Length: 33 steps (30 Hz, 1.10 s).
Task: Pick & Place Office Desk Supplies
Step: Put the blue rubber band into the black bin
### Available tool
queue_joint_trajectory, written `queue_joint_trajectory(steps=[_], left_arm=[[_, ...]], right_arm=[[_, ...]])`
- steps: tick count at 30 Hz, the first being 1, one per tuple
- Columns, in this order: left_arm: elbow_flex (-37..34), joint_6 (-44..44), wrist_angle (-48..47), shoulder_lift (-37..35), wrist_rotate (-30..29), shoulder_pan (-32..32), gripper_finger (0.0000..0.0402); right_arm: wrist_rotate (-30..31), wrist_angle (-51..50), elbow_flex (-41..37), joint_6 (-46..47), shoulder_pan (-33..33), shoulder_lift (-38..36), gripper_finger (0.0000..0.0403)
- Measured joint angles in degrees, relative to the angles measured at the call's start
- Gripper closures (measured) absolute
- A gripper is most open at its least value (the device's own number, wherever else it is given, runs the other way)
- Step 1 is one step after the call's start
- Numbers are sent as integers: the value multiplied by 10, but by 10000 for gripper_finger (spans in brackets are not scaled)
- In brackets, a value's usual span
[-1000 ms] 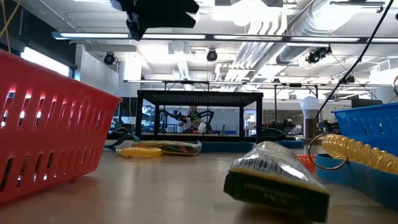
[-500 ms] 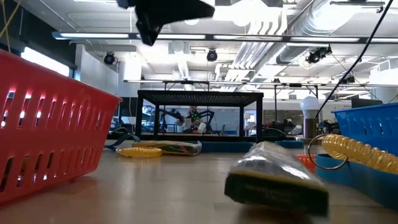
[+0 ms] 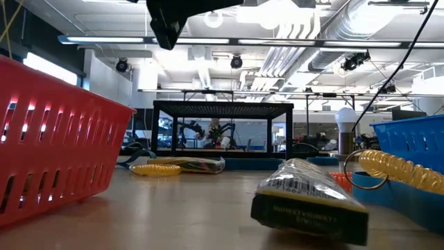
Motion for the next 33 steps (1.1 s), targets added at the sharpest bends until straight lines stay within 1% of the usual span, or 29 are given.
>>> queue_joint_trajectory(steps=[3,6,16,21,24,28,30,33], left_arm=[[0,0,-2,0,0,0,270],[0,0,-2,0,0,0,270],[0,22,-29,0,14,-9,270],[0,24,-38,0,15,-18,270],[0,50,-39,0,15,-23,270],[0,97,-66,-3,9,-25,270],[0,93,-90,-12,9,-25,270],[0,60,-146,-39,9,-25,270]], right_arm=[[21,0,0,-6,0,0,211],[49,0,0,-25,0,-1,208],[190,11,0,-94,-1,-47,207],[261,27,0,-140,-9,-53,207],[279,36,0,-159,-24,-53,207],[277,44,0,-179,-55,-53,207],[277,52,0,-188,-71,-53,207],[270,72,0,-208,-91,-53,207]])
